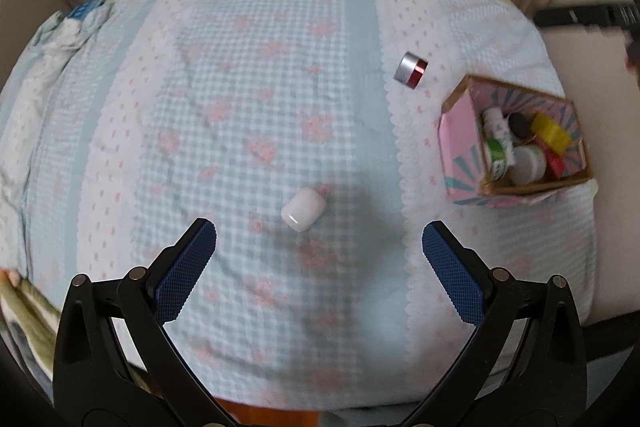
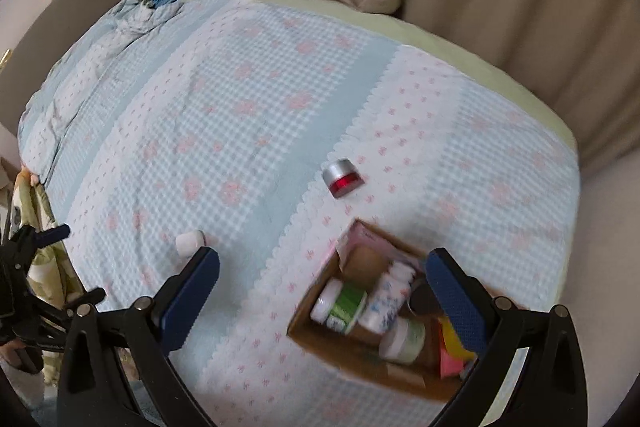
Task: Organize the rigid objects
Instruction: 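Move the left tool to the white case while the right tool moves to the silver-red tin, then grasp the white case with the left tool while the right tool grasps the silver-red tin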
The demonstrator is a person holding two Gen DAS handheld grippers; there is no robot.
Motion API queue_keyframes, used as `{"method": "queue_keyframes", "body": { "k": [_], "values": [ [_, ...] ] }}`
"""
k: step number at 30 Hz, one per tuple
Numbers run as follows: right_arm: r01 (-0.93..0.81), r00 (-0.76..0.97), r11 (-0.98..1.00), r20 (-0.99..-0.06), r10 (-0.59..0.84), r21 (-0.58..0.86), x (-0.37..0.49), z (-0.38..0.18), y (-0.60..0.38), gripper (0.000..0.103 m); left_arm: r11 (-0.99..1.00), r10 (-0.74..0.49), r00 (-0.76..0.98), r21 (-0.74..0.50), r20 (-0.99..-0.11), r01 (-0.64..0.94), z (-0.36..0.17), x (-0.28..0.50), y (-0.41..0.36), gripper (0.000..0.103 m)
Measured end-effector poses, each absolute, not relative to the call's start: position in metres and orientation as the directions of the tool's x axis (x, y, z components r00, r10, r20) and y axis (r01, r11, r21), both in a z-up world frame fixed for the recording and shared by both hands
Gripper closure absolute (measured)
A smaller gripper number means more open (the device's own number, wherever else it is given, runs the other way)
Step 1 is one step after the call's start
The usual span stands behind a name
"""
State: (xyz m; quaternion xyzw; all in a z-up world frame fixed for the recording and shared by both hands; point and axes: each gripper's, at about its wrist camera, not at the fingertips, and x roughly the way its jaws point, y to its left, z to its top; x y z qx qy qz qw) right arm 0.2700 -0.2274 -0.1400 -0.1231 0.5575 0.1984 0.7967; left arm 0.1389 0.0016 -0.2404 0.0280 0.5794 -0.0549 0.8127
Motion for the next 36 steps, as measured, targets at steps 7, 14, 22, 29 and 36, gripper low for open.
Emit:
{"method": "queue_keyframes", "body": {
  "k": [7, 14, 22, 29, 36],
  "values": [
    [-0.576, 0.239, 0.817, -0.955, 0.174, 0.005, 0.327, -0.197, -0.209, 0.000, 0.958, 0.008, 0.264, 0.082, -0.965, 0.274, -0.316, 0.162, -0.004, 0.003],
    [-0.674, 0.184, 0.737, -0.977, 0.106, -0.047, 0.364, -0.271, -0.195, 0.000, 0.914, 0.002, 0.150, 0.063, -0.989, 0.401, -0.391, 0.186, -0.007, 0.022],
    [-0.716, 0.117, 0.697, -0.992, 0.049, -0.050, 0.391, -0.332, -0.193, 0.000, 0.856, -0.061, 0.049, -0.027, -0.997, 0.516, -0.431, 0.202, -0.003, 0.029],
    [-0.754, 0.060, 0.654, -0.998, -0.010, -0.052, 0.406, -0.370, -0.181, 0.001, 0.827, -0.091, 0.026, -0.061, -0.995, 0.559, -0.445, 0.210, -0.008, 0.029],
    [-0.781, 0.004, 0.622, -0.996, -0.085, -0.057, 0.414, -0.403, -0.166, 0.020, 0.798, -0.087, -0.010, -0.076, -0.996, 0.597, -0.458, 0.215, -0.016, 0.044]
  ]
}}
